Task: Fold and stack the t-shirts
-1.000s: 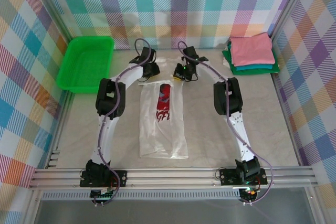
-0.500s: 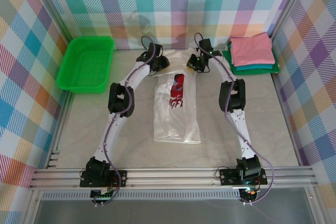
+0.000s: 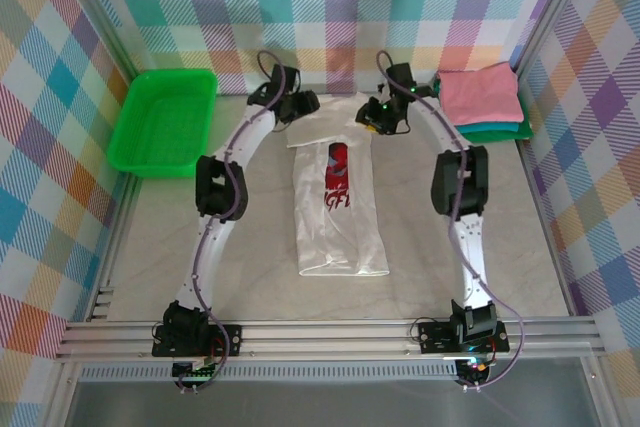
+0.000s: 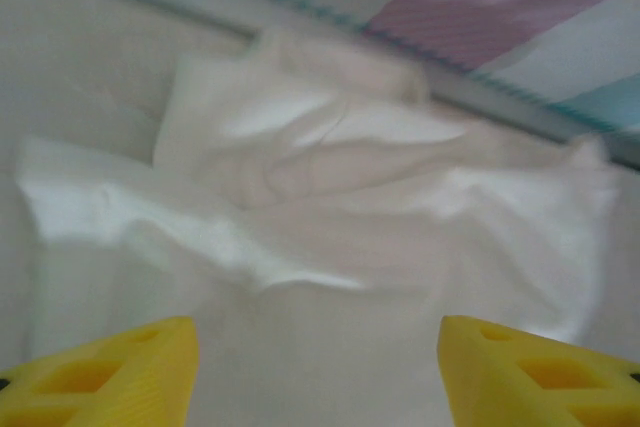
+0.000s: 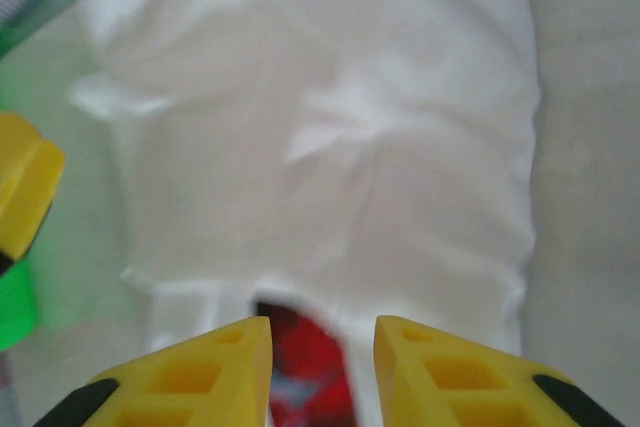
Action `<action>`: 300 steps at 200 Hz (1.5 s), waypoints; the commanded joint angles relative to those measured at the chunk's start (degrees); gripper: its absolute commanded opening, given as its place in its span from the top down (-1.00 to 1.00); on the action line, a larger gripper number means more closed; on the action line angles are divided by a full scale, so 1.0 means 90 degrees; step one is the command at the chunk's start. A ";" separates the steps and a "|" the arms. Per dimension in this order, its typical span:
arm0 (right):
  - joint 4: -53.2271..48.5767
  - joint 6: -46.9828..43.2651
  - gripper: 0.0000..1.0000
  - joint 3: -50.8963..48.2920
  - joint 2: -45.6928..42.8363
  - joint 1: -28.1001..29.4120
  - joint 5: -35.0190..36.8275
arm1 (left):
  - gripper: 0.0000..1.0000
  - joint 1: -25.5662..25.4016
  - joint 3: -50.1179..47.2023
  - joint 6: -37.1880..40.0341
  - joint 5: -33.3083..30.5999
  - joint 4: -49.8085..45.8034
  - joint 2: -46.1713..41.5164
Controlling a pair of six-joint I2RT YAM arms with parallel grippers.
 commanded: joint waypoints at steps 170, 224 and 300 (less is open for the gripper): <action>0.1419 0.0039 0.05 -0.9618 -0.6643 0.0884 -0.1003 | -0.03 -0.2182 -1.2543 -0.1188 0.0595 0.2730 -0.8789; 0.1946 0.0344 0.05 -0.9982 -0.6358 0.0881 -0.0959 | -0.01 -0.2386 -1.2600 -0.1196 0.0738 0.3157 -0.8098; 0.2338 0.0436 0.04 -1.0064 -0.5936 0.0894 -0.1030 | 0.09 -0.2744 -1.2667 -0.1533 0.0849 0.3353 -0.7853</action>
